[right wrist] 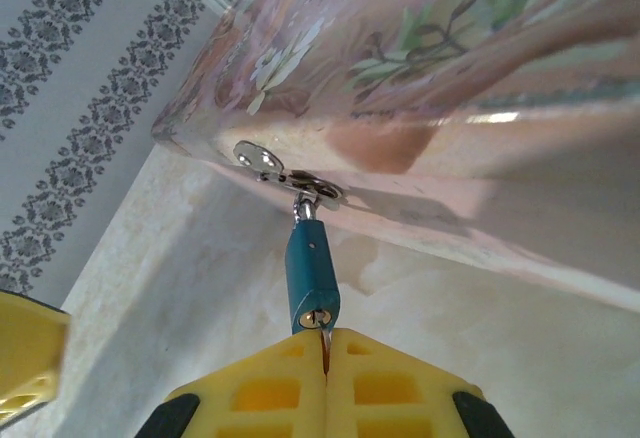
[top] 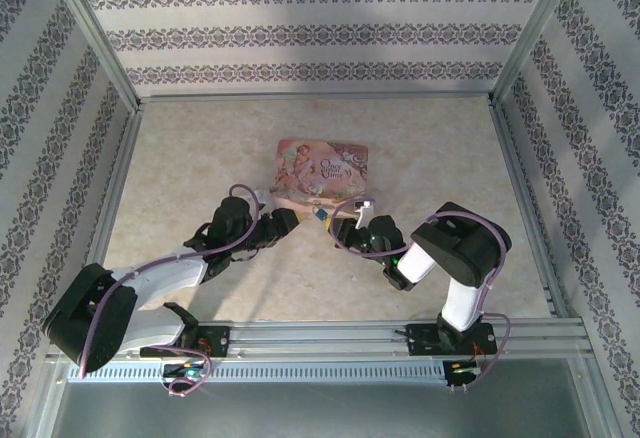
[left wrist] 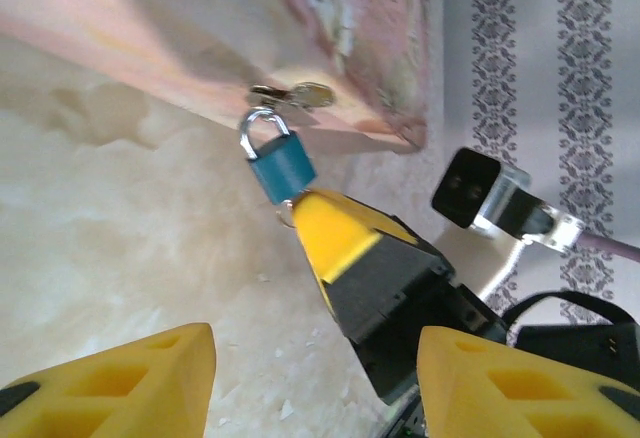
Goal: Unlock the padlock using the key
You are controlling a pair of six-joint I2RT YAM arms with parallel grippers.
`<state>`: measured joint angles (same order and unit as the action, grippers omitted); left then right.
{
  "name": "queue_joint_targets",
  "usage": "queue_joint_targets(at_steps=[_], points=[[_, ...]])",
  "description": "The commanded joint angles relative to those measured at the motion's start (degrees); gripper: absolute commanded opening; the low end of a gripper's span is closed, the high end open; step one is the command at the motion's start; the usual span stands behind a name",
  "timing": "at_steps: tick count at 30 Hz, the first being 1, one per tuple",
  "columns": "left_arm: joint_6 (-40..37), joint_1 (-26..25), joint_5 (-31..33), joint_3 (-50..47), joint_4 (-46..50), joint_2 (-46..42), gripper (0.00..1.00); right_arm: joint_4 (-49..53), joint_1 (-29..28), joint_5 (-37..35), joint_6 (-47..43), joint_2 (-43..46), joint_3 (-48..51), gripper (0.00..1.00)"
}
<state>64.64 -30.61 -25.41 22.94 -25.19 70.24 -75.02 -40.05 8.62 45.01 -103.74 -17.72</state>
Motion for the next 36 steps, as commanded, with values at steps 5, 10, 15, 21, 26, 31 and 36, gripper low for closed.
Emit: queue_joint_targets(at_steps=[5, 10, 15, 21, 26, 31, 36], points=[[11.27, 0.64, 4.53, -4.62, -14.64, 0.81, 0.51, -2.15, -1.72, 0.27, 3.53, 2.36, 0.26, 0.0], [14.96, 0.64, 5.63, -5.37, -18.8, 3.0, 0.47, -0.65, -3.04, -0.34, 4.54, 3.31, -0.13, 0.0], [17.41, 0.37, 5.8, -5.89, -23.41, 5.81, 0.44, 0.4, -4.14, -1.32, 4.61, 3.9, -0.21, 0.0], [18.63, -0.41, 6.72, -5.98, -25.51, 8.89, 0.44, 1.71, -4.32, -1.33, 4.0, 4.69, -0.65, 0.0], [19.38, -1.2, 6.14, -5.16, -29.13, 13.26, 0.43, 2.69, -4.51, -1.28, 3.64, 4.95, -1.18, 0.0], [20.53, -1.77, 5.49, -4.09, -33.16, 18.79, 0.41, 2.69, -4.71, -0.98, 3.46, 4.87, -1.7, 0.0], [21.29, -2.67, 4.75, -2.83, -37.4, 24.01, 0.38, 2.78, -4.86, -1.06, 3.43, 4.92, -1.62, 0.0]])
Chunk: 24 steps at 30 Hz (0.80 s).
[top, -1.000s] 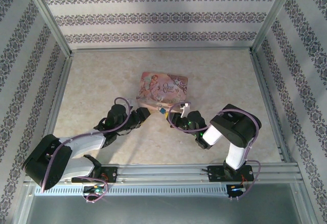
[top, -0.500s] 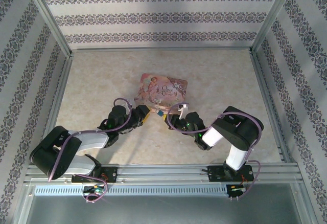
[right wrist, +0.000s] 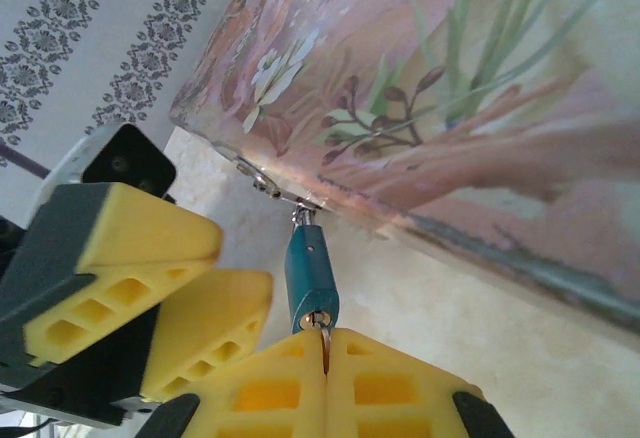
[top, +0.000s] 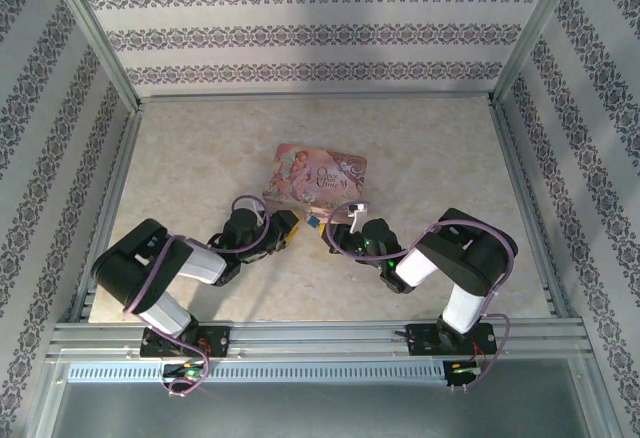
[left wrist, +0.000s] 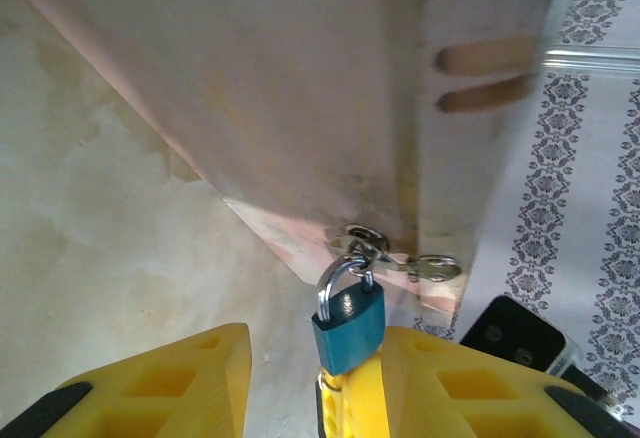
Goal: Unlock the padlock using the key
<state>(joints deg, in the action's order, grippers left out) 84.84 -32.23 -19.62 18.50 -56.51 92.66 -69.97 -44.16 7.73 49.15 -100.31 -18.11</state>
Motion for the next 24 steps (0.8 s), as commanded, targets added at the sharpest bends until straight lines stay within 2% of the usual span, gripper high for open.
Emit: queue_joint_targets(at_steps=[1, 14, 24], points=[[1.28, -1.32, -0.9, 1.84, -6.73, 2.47, 0.38, -2.27, -0.78, -0.08, -0.78, 1.48, -1.24, 0.0], [5.54, -3.62, -0.52, 4.67, -18.4, 13.96, 0.32, -2.18, -0.99, 0.96, -0.22, 1.95, -1.23, 0.0], [6.19, -4.31, 0.77, 5.41, -18.98, 14.49, 0.31, -2.45, -0.93, 0.54, 0.61, 1.7, -2.73, 0.0]])
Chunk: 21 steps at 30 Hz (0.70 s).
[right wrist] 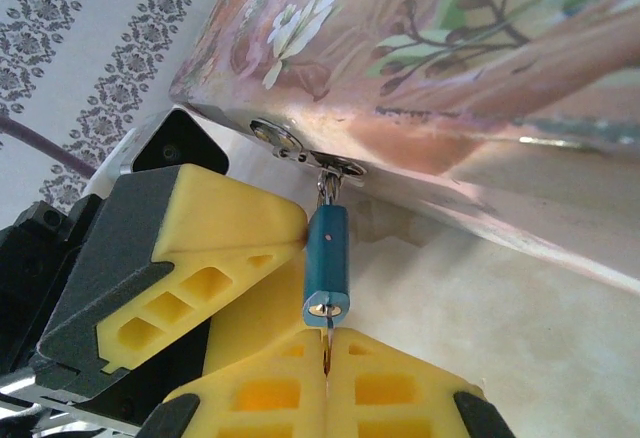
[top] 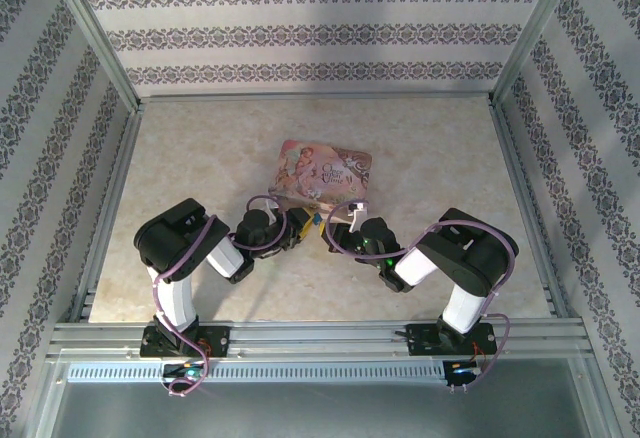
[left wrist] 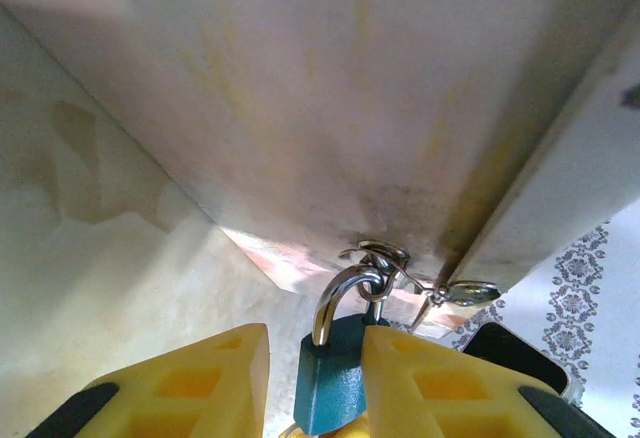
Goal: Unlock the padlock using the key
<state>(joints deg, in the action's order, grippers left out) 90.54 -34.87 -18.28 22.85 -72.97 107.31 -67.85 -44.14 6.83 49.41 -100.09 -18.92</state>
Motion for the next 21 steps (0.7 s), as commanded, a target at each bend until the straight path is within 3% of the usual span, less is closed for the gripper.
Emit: queue_joint_targets(at_steps=[1, 13, 21], points=[[0.34, -1.69, -0.44, 1.01, -2.08, -0.7, 0.31, -4.57, -0.96, 1.26, 0.46, 1.44, -1.91, 0.0], [0.6, -2.3, -0.7, 2.46, -1.92, -0.21, 0.31, -4.68, -0.97, 2.48, 1.11, 2.35, -2.53, 0.0], [0.17, -2.31, 0.15, 1.83, -0.73, -1.14, 0.23, -4.74, -0.9, 1.8, 1.47, 3.22, -2.1, 0.0]])
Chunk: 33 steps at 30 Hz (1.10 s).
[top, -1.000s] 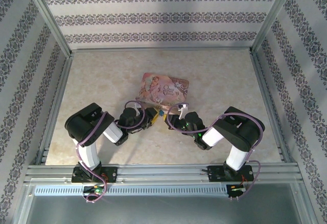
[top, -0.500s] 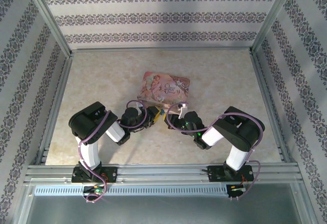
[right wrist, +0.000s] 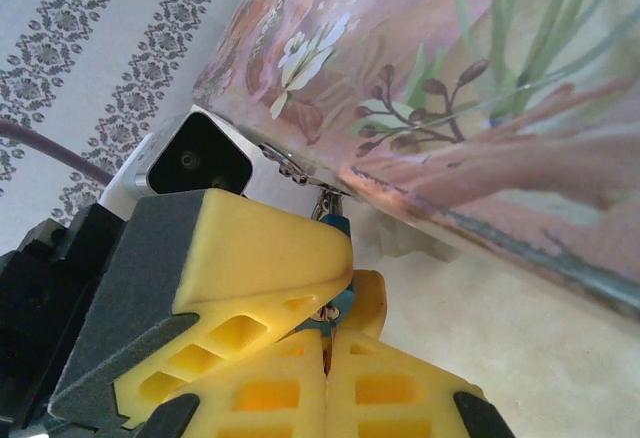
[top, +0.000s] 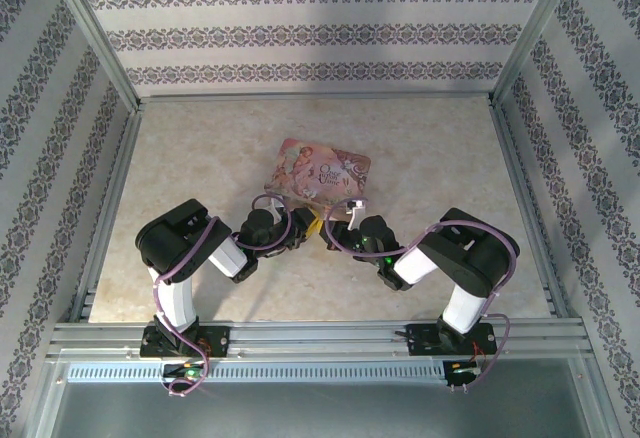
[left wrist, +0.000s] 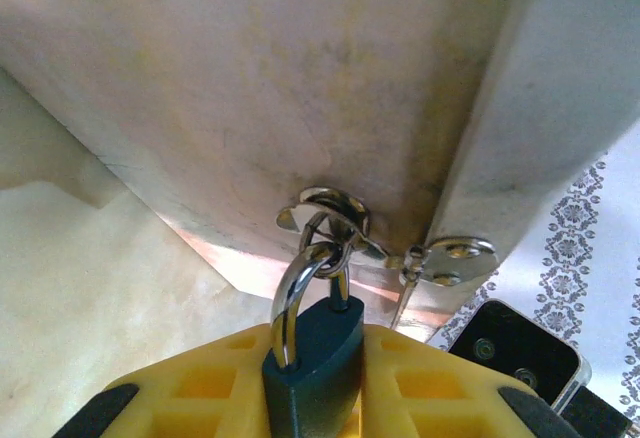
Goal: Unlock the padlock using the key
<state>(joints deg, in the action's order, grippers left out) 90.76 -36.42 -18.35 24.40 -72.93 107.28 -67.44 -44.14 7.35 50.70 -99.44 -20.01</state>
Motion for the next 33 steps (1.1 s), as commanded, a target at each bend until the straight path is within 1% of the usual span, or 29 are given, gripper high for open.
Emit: queue_joint_targets(at_steps=[1, 7, 12, 16, 19, 24, 27, 29, 32, 33], points=[[-0.14, -0.8, 0.48, 0.12, -0.58, -1.36, 0.23, -5.16, -0.86, 1.04, 0.28, 2.6, -0.83, 0.0], [-0.74, -0.75, 1.55, -0.23, 1.29, -2.92, 0.24, -5.16, -0.77, 1.17, 0.65, 1.99, -0.91, 0.0], [-1.37, -0.75, 2.43, -0.66, 2.6, -3.99, 0.28, -5.16, -0.68, 1.35, 0.88, 1.79, -1.08, 0.0], [-1.35, -0.75, 3.22, -1.01, 2.87, -4.11, 0.28, -5.16, -0.6, 1.5, 0.91, 1.75, -1.08, 0.0], [-1.36, -0.75, 3.58, -1.09, 3.03, -4.1, 0.25, -5.15, -0.66, 1.52, 0.89, 1.79, -1.09, 0.0], [-1.8, -0.75, 3.93, -1.11, 4.39, -5.12, 0.13, -5.11, -0.6, 1.79, 0.76, 1.88, -1.26, 0.0], [-2.38, -0.75, 3.9, -0.85, 6.05, -6.35, 0.09, -5.16, -0.55, 1.95, 0.49, 2.35, -1.17, 0.01], [-2.68, -0.75, 4.02, -0.76, 7.01, -7.33, 0.09, -5.07, -0.52, 1.62, 0.24, 2.99, -0.76, 0.1], [-3.31, -0.75, 4.11, -0.68, 8.77, -8.68, 0.09, -4.77, -0.36, 0.64, -0.4, 4.54, -0.03, 0.2], [-3.46, -0.75, 3.98, -0.6, 9.16, -9.05, 0.09, -4.51, -0.25, 0.02, -0.81, 5.37, 1.89, 0.23]])
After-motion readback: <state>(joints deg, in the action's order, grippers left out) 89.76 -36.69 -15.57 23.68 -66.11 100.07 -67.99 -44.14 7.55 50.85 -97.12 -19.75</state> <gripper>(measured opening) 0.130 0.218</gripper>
